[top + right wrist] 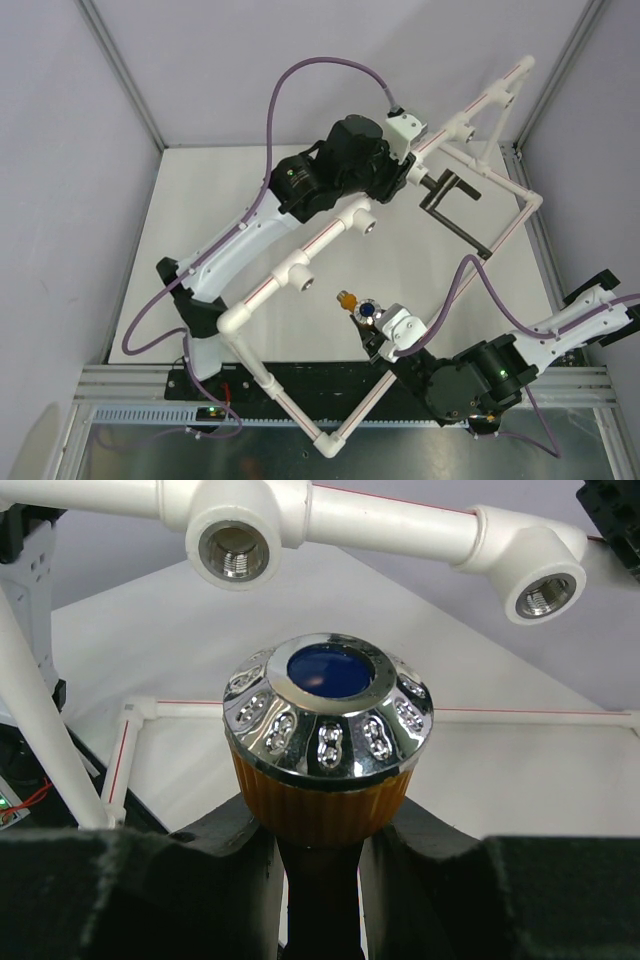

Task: Install the water faucets
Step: Install the water faucet onto the adaptor.

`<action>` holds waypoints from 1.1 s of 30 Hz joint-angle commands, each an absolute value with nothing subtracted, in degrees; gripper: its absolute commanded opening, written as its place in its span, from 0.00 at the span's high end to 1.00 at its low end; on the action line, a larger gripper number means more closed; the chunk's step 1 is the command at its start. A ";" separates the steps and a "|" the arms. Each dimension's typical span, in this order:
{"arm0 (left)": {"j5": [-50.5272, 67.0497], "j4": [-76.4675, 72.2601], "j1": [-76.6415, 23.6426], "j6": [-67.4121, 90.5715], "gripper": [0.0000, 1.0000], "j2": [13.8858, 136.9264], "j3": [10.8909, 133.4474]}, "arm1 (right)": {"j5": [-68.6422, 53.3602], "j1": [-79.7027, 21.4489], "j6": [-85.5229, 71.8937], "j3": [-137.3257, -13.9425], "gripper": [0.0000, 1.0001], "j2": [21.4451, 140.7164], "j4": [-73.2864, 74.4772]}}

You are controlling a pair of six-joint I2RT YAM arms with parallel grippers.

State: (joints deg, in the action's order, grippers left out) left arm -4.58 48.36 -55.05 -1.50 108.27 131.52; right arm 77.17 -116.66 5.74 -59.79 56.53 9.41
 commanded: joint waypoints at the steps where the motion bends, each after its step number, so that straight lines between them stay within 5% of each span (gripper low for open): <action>1: -7.94 72.20 -51.83 -5.98 0.51 109.85 124.17 | 78.98 -116.77 3.91 -59.86 1.00 55.71 7.86; 8: -0.08 72.90 -51.31 -5.55 0.21 109.22 129.80 | 78.56 -116.76 4.43 -59.84 1.00 55.23 7.50; 15: 7.16 71.85 -51.18 -5.79 0.16 112.02 135.98 | 78.76 -116.39 5.26 -59.85 1.00 54.94 6.77; 26: 12.86 71.43 -50.98 -5.28 0.33 120.69 138.24 | 80.01 -116.76 4.54 -59.86 1.00 55.40 7.08; 33: 11.64 70.71 -50.89 -4.20 0.56 123.03 138.18 | 80.75 -117.22 6.01 -59.86 1.00 55.50 7.27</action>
State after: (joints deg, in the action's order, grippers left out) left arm 13.61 57.93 -50.96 -1.21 114.78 142.58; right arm 77.91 -116.68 5.80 -59.77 55.94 9.17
